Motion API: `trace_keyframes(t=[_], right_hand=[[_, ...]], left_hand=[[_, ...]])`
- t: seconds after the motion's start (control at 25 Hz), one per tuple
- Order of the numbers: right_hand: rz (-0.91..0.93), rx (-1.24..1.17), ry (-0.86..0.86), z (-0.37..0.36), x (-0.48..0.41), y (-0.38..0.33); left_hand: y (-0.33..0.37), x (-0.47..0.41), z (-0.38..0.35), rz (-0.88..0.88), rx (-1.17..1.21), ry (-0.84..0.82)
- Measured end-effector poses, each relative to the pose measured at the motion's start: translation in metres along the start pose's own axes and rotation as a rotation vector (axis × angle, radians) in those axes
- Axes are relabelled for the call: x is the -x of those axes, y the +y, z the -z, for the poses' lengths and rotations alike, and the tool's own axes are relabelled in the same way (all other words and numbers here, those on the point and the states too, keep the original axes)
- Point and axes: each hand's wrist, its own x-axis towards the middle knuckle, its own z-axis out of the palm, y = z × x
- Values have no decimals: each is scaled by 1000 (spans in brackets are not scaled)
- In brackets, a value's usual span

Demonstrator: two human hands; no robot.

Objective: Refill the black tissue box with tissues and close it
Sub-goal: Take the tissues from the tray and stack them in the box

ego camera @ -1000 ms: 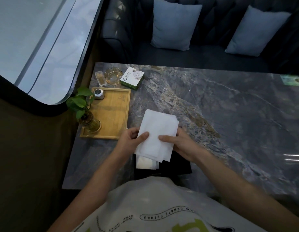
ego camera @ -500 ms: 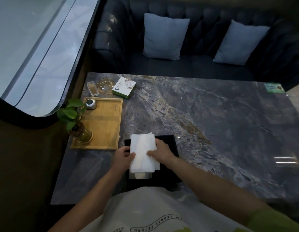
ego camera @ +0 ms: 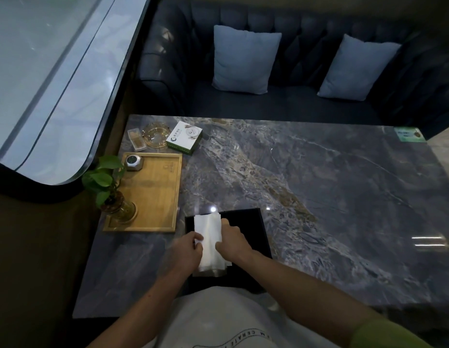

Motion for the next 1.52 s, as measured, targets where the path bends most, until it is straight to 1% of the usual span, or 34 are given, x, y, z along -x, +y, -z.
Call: trace_keyframes(t=[0.16, 0.36, 0.48, 0.6, 0.76, 0.88, 1.12, 1.2, 1.28, 1.32, 1.44, 1.52], right_hand=[[-19, -23, -38, 0, -1, -2], [-50, -44, -131, -3, 5, -3], [-26, -66, -121, -4, 8, -4], [-3, -73, -119, -5, 9, -6], [6, -26, -165, -6, 9, -2], [11, 4, -196, -6, 9, 4], [34, 61, -230, -7, 5, 6], [55, 55, -198, -10, 4, 7], [78, -26, -95, -8, 4, 11], [82, -81, -28, -5, 4, 14], [61, -131, 164, 11, 1, 30], [2, -105, 245, 21, 0, 47]], left_hand=[[7, 2, -6, -6, -22, -17], [4, 4, -7, 19, -51, -36], [2, 3, -12, 11, -99, -95], [-2, 0, -18, 37, -55, -157], [-7, -1, -21, 32, -28, -161], [-9, 0, -25, -8, -55, -157], [-10, 1, -28, -59, -95, -215], [-11, 2, -28, -94, -102, -239], [-11, 5, -25, -150, -135, -248], [-10, 6, -21, -176, -147, -205], [-13, 6, -9, -247, -67, 52], [-19, 3, -4, -187, -15, 133]])
